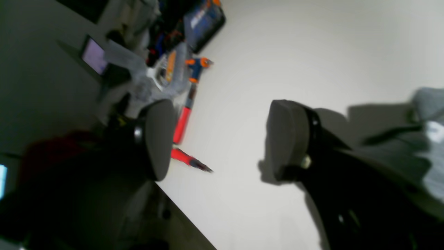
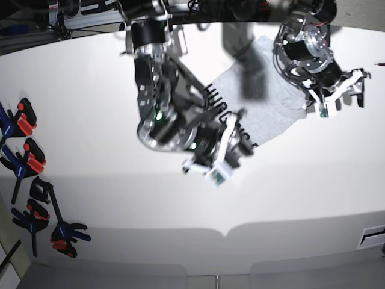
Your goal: Fold the T-shirt properly
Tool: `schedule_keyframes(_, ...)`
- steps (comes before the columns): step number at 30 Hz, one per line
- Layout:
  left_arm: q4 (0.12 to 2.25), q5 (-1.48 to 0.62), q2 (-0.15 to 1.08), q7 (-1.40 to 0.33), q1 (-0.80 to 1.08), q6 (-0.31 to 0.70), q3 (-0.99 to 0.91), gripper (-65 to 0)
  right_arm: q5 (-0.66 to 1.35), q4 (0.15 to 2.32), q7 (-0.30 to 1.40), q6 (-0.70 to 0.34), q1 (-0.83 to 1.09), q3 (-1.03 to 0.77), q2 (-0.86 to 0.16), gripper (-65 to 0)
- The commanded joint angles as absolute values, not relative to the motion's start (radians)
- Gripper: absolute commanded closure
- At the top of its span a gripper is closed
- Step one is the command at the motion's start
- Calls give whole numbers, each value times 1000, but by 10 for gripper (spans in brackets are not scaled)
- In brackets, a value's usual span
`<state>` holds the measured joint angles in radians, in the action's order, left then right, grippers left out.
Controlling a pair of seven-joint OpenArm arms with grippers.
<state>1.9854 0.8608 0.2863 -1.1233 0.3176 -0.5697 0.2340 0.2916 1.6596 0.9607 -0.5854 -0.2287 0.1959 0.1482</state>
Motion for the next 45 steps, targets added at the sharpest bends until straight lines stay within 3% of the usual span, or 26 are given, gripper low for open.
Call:
schedule_keyframes(1,2006,884,265,-1108,314,-595,235,-389,313,1644,932,-578,-278,186,157,-237)
schedule_keyframes(7,2006,752,196,-1107,319,-484,367,-389,312,1302,930,-577,-469,177,157,-237)
schedule_keyframes(11,2005,645,195,-1100,319,-488,542,-389,268,1025,878,-577,-594,177,157,-237)
schedule_keyframes(14,1977,447,199,-940,324,-501,646,-389,261,866,845,-582,-651,177,157,-237)
schedule_keyframes(17,1904,462,179,-895,317,-501,669,-389,273,781,840,-588,-664,177,157,-237)
schedule_keyframes(25,1750,505,170,-912,263,-501,557,-389,264,774,857,-645,-600,177,157,-237)
schedule_keyframes(28,1672,571,170,-935,266,-500,466,-389,266,776,873,-698,-557,177,157,-234)
schedule_keyframes(33,1596,715,180,-986,299,-501,344,-389,271,797,873,-698,-489,183,157,-222)
schedule_keyframes(40,1594,772,345,-941,288,-537,236,-389,482,935,1004,-698,-392,337,84,-222)
schedule_keyframes(45,1594,643,459,-942,231,-538,156,-389,515,1121,1026,-698,-297,412,55,-222)
